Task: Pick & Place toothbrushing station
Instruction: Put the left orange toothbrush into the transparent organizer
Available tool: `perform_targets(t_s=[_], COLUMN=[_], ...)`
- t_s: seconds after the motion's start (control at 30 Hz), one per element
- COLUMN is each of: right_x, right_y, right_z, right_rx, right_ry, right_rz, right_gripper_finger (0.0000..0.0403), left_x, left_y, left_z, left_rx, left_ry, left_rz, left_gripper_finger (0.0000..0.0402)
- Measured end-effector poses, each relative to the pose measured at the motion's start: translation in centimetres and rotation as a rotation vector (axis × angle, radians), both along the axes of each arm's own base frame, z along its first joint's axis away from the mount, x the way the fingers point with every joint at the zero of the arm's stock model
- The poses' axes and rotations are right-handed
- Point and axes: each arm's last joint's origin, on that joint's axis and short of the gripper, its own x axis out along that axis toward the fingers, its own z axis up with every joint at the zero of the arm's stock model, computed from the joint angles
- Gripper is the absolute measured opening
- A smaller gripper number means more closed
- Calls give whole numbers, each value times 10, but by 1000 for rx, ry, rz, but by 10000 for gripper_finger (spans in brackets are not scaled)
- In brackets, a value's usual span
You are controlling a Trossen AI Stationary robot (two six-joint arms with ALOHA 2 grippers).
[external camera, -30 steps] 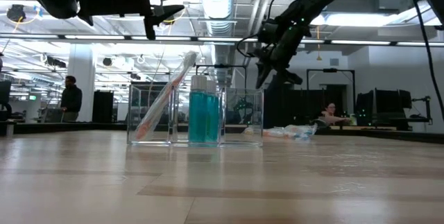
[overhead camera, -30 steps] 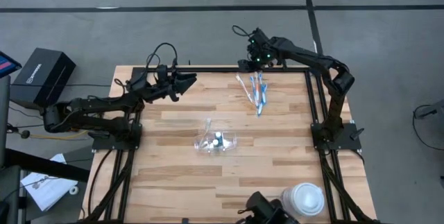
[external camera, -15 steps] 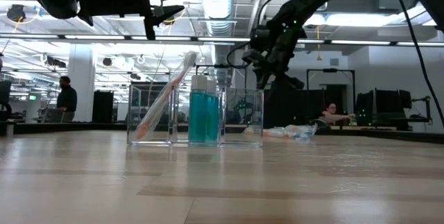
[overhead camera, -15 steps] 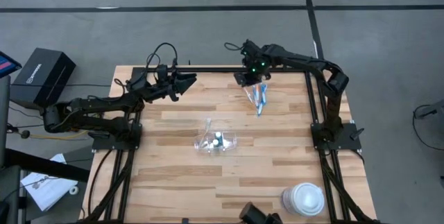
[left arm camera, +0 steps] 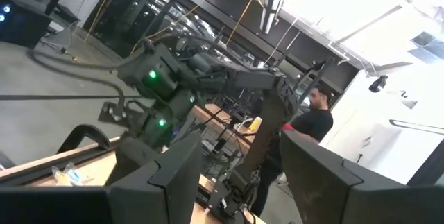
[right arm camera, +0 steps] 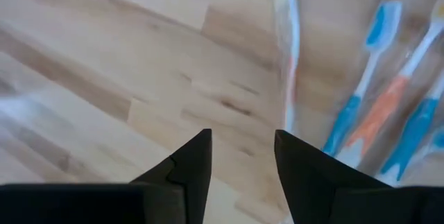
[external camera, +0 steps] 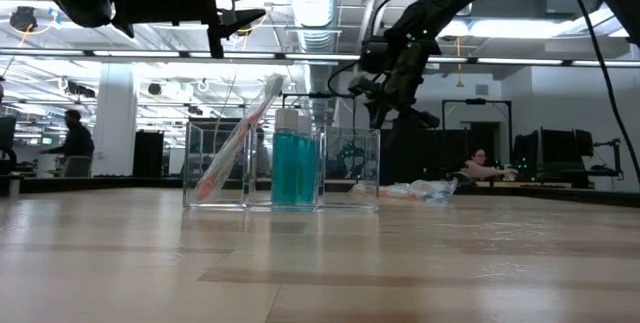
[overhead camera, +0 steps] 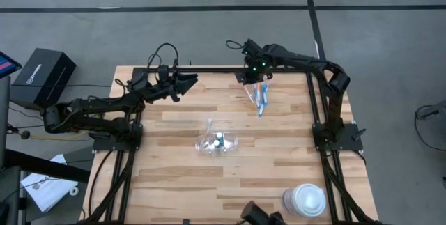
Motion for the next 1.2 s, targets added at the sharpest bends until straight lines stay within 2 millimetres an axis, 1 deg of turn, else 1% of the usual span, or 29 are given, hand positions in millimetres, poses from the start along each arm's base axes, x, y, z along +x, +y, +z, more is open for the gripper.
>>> perform_targets(t_s=[0.23,0.33,0.4,0.43,0.57,0.67,0.73,0.8,0.83,0.93,1.07,1.2], right_x=[-10,-15,-22,-21,-21,-14,-16,-14,-13,-22,-18,-3], right_y=[-29,-39,-43,-46,-52,-59,-62,-67,-68,-74,-76,-77], right_z=[4,-1,-5,-6,-14,-12,-12,-10,-12,-21,-37,-47], right_rx=[-46,-29,0,-4,8,-28,-28,-45,-48,13,62,87], right_ry=[-97,-108,-89,-98,-86,-115,-116,-148,-152,-130,-115,-122], right_rz=[-90,-118,-131,-133,-148,-150,-159,-177,-188,-212,-197,-161], right_gripper_finger=[132,128,124,121,89,56,34,16,9,2,6,5], left_x=[0,0,0,0,0,0,0,0,0,0,1,0], left_y=[0,0,0,0,0,0,0,0,0,0,0,1], left_z=[-1,-1,-1,-1,-1,-1,-1,-1,-1,-2,-2,-3], left_rx=[-3,-3,-4,-4,-9,-15,-16,-17,-17,-19,-20,-22], left_ry=[6,7,8,9,9,7,7,7,7,11,19,22], left_rz=[0,0,-1,-1,-2,-7,-7,-7,-7,-7,-5,3], left_gripper_finger=[190,190,190,190,190,190,190,190,190,190,190,190])
